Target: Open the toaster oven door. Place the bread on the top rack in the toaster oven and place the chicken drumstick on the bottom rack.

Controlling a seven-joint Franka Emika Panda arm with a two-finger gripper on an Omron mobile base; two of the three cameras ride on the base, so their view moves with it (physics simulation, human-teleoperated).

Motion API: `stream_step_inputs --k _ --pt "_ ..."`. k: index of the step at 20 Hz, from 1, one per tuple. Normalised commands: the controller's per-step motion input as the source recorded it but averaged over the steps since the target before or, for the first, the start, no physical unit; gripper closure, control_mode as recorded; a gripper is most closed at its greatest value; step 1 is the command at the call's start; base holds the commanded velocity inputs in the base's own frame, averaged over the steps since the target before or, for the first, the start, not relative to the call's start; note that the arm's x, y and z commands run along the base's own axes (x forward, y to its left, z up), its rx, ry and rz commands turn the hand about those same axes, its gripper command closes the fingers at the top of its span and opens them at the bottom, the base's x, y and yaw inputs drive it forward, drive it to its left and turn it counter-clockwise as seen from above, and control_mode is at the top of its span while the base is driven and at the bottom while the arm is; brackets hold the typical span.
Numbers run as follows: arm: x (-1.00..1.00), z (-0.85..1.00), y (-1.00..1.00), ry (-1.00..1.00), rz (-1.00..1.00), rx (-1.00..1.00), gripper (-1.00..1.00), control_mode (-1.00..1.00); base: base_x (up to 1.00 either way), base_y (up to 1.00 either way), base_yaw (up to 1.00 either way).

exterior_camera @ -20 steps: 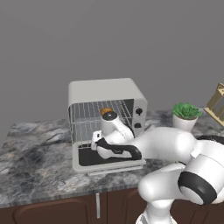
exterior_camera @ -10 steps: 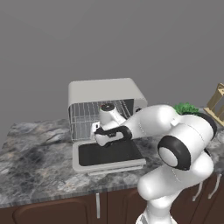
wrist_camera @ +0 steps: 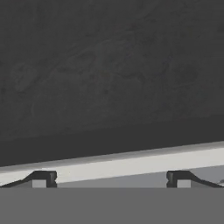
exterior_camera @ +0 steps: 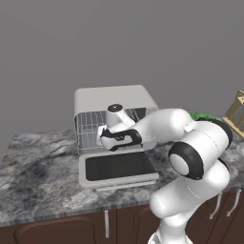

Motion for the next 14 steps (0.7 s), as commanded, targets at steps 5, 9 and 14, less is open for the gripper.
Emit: stream_step_inputs --k 5,9,14 --pt "0.29 0.00 0.00 -0.02 0.00 0.00 -1.00 -1.00 0.00 0.00 0.00" --pt "-0.05 0.14 0.00 -0.15 0.01 0.00 -1.00 -1.00 0.00 0.00 0.00" --pt "-0.88 0.45 0.00 -0.03 0.05 0.00 -1.00 -1.00 0.00 0.00 0.00"
